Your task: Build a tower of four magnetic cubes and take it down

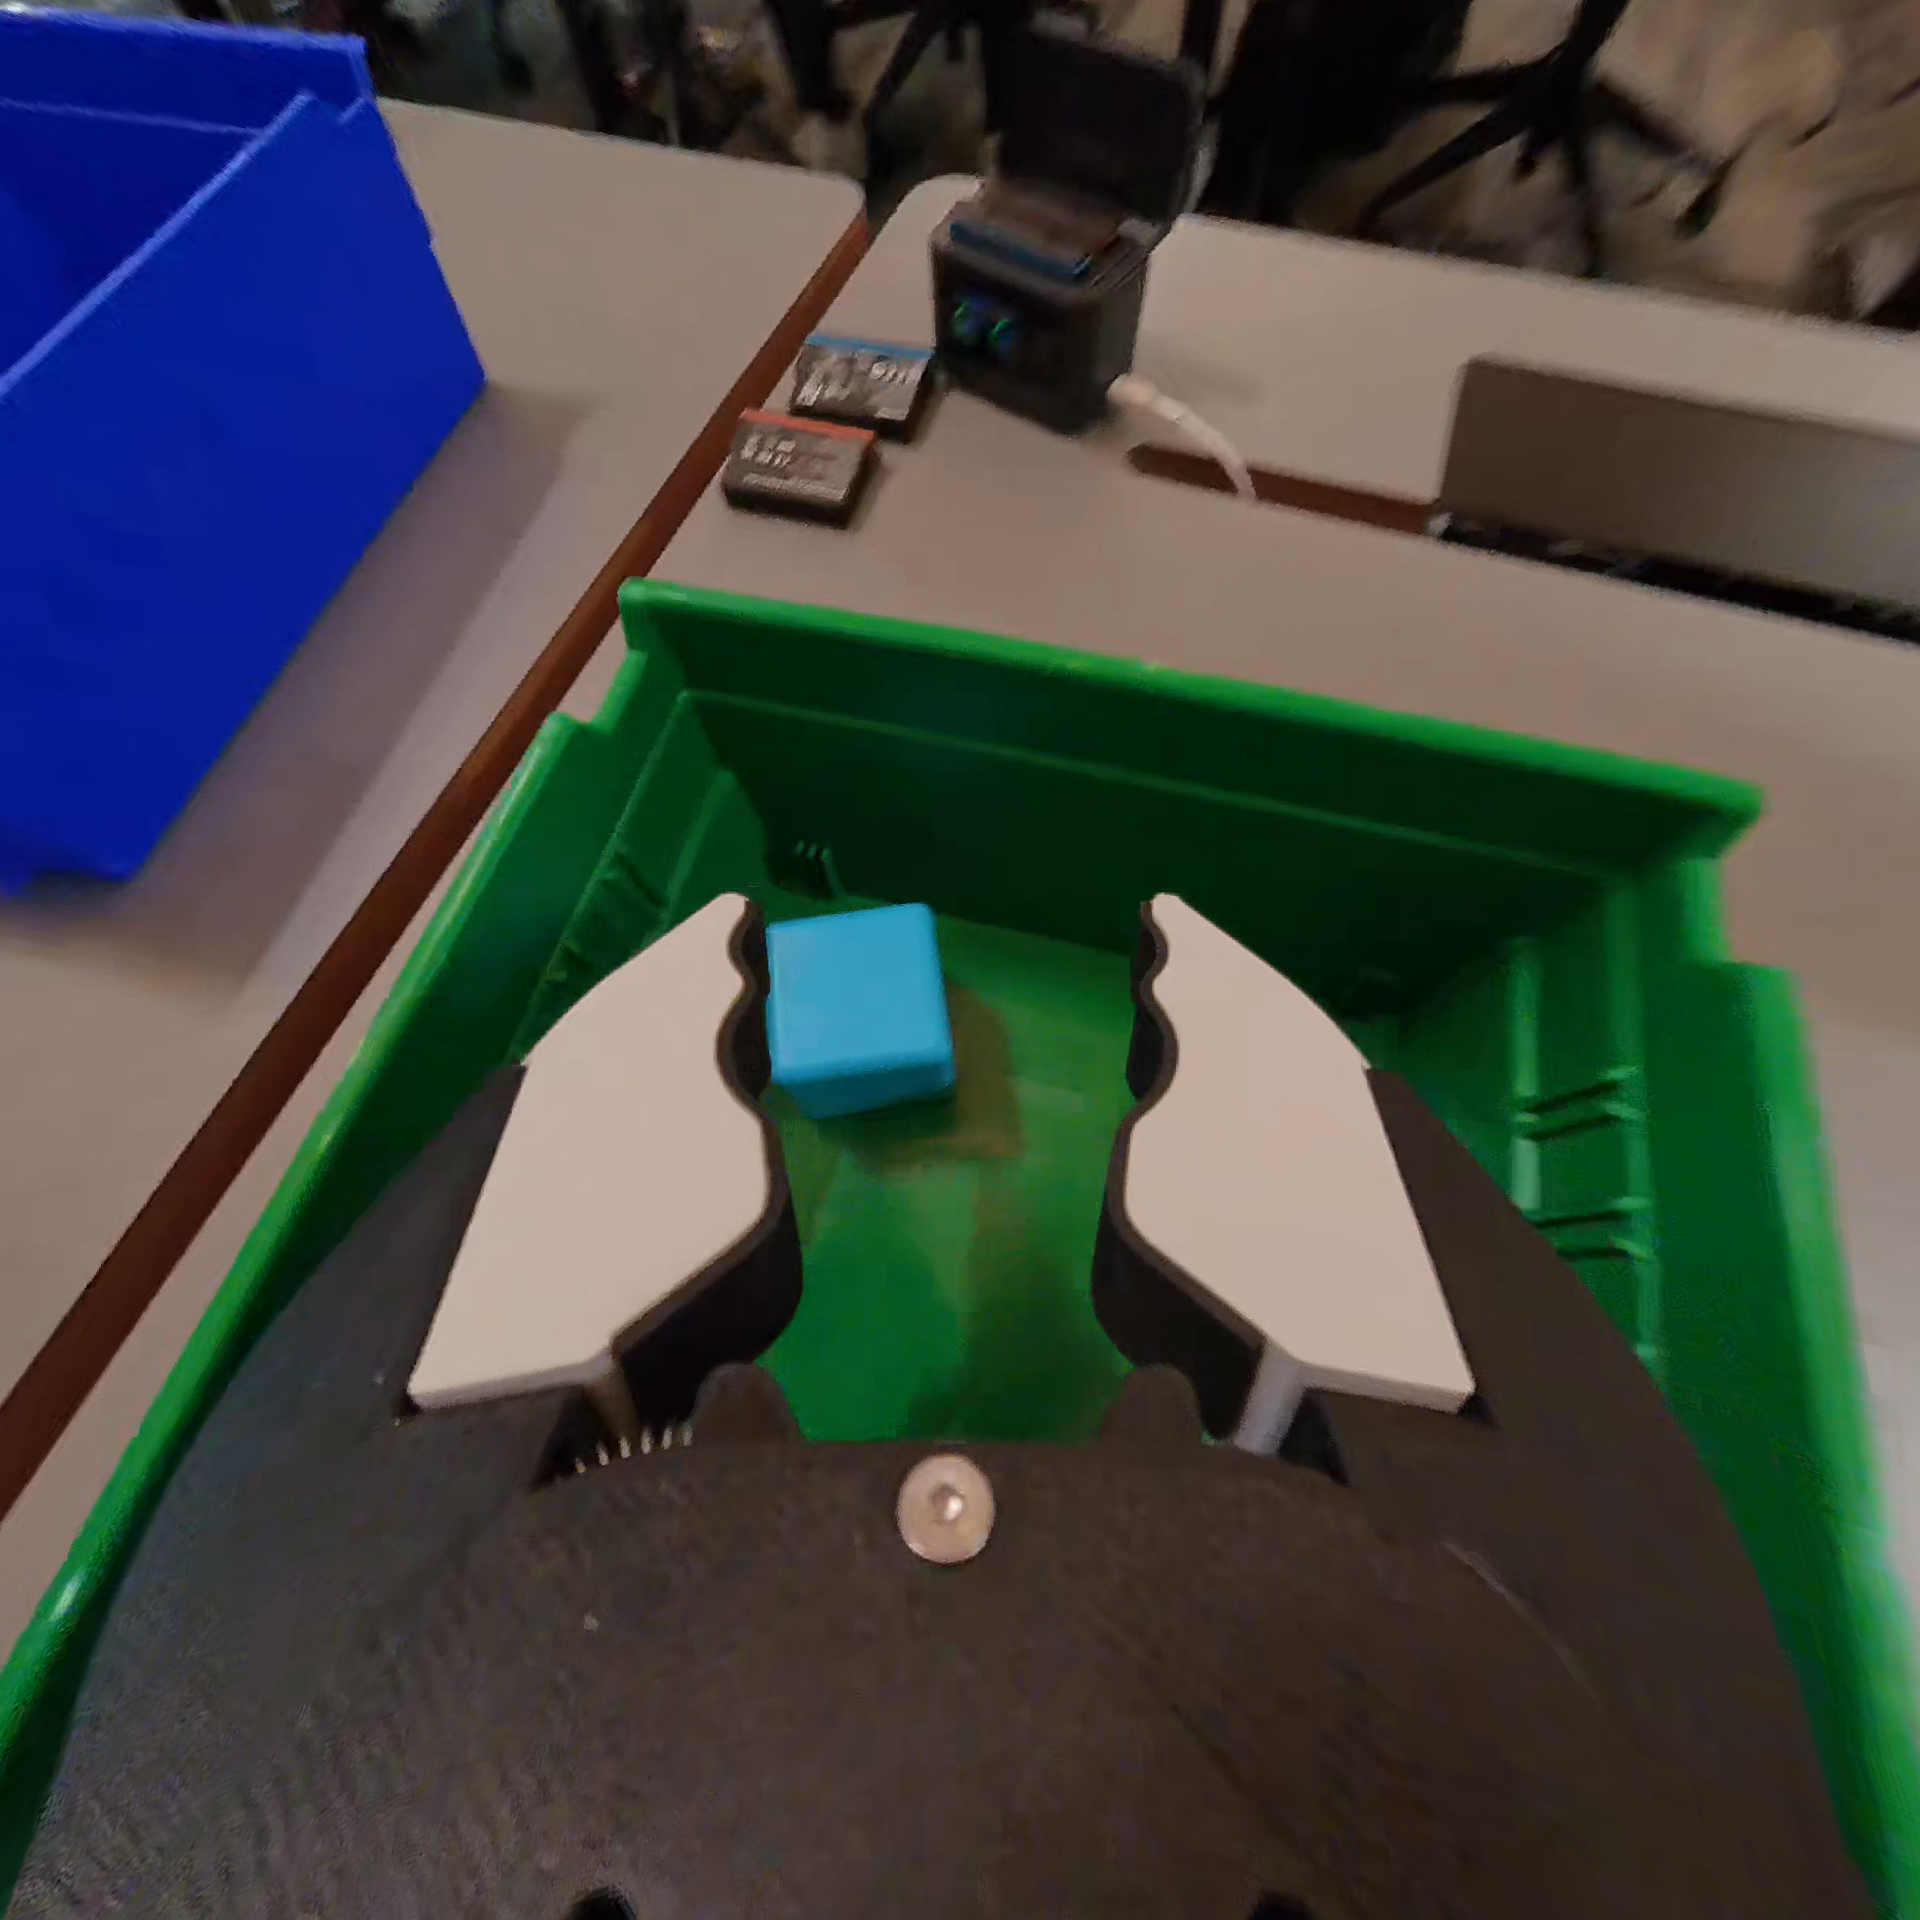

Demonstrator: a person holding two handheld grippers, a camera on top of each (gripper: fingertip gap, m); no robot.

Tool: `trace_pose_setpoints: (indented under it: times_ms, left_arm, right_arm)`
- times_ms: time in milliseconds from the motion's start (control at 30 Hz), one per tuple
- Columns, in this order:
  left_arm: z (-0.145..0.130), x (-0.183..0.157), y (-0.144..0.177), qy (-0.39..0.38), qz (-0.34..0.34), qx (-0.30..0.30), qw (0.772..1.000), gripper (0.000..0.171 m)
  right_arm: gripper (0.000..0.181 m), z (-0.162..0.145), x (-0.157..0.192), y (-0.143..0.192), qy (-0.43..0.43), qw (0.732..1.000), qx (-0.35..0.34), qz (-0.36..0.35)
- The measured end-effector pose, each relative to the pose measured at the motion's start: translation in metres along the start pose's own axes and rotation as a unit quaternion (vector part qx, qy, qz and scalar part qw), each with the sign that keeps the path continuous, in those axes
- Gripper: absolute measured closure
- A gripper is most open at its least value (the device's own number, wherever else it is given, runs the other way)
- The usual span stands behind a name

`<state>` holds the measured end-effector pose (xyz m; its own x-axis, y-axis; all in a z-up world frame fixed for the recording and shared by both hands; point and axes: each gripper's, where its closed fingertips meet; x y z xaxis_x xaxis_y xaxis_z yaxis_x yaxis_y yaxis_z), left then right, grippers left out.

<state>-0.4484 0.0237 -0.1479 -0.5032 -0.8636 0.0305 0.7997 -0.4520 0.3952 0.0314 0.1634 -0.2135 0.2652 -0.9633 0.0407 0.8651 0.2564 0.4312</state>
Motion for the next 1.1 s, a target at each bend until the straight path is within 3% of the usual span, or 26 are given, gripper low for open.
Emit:
trace_pose_setpoints:
  times_ms: [133,300,367,567,700,867,1000,1100]
  left_arm:
    - [-0.031,0.013,-0.018,-0.018,0.033,0.046,0.998,0.104]
    - [-0.055,0.02,-0.03,0.016,0.026,0.091,0.995,0.108]
    - [-0.06,0.022,-0.033,0.029,0.022,0.1,0.994,0.12]
    - [-0.053,0.014,-0.028,0.031,-0.007,0.095,0.995,0.122]
    - [-0.02,0.008,-0.012,0.017,-0.018,0.06,0.998,0.123]
    - [0.071,-0.021,0.041,-0.013,-0.061,-0.053,0.997,0.123]
    - [0.127,-0.082,0.1,-0.062,-0.154,-0.132,0.977,0.123]
    - [0.131,-0.154,0.138,-0.11,-0.278,-0.144,0.943,0.123]
  right_arm:
    - [0.127,0.0,0.001,0.0,0.006,1.0,-0.001,-0.002]
    - [0.126,0.0,0.001,0.0,0.009,1.0,-0.002,-0.002]
    - [0.126,0.0,0.002,0.0,0.009,1.0,0.001,-0.001]
    - [0.127,0.0,0.001,0.0,0.007,1.0,0.0,-0.001]
    - [0.127,0.0,0.002,0.0,0.01,1.0,0.001,-0.002]
    - [0.127,0.0,0.002,0.0,0.011,1.0,0.001,-0.002]
    - [0.127,0.0,0.002,0.001,0.009,1.0,0.0,-0.002]
    - [0.127,0.0,0.002,0.001,0.01,1.0,0.0,-0.003]
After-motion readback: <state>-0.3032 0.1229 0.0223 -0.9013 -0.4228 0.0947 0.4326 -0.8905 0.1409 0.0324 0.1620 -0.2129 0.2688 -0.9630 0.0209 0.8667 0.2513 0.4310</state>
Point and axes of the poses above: each gripper's, where its closed fingertips meet, y back along the fingers, z out of its top, x = y × z across the jaws, and after that the axes turned 11 degrees about -x, right-handed
